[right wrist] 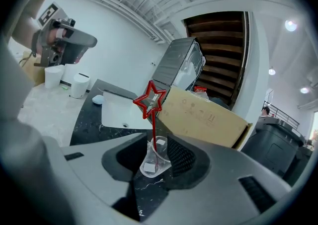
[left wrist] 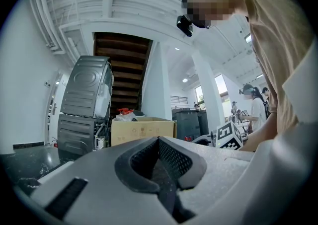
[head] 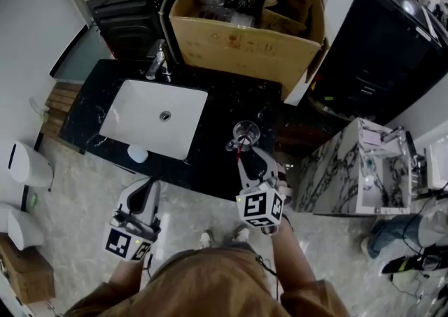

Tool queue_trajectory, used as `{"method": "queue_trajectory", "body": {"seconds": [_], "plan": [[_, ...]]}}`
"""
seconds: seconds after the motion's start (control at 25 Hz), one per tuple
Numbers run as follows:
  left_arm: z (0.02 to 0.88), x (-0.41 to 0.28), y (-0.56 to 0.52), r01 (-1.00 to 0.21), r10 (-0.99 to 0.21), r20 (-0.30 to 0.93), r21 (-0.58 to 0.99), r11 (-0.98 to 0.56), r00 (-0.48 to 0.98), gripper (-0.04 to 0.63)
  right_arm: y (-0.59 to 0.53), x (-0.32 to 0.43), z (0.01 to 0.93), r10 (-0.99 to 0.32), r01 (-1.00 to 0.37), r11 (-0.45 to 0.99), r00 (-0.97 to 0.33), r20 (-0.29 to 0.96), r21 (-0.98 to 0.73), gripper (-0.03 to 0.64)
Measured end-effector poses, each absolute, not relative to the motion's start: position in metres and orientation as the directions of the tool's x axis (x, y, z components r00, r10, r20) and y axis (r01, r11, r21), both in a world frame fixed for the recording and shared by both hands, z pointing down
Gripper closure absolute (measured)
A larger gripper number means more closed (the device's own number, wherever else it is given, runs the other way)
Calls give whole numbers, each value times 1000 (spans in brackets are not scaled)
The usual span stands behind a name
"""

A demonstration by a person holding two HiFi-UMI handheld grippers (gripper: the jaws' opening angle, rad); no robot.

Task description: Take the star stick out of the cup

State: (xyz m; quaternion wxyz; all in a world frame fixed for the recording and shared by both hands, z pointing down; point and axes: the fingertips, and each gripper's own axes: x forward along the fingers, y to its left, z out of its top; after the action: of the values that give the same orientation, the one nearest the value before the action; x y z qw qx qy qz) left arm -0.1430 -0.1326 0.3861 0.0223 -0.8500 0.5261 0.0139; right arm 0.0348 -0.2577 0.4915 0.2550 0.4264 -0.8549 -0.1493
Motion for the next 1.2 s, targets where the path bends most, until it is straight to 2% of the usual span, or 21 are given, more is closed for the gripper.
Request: {"method": "queue_trajectory", "body": {"seconds": [1.2], "plan": [[388, -149, -126, -910, -910, -30, -29, -413, 414, 594, -279, 23, 513, -785, -591, 617, -515, 345, 520, 540]]}}
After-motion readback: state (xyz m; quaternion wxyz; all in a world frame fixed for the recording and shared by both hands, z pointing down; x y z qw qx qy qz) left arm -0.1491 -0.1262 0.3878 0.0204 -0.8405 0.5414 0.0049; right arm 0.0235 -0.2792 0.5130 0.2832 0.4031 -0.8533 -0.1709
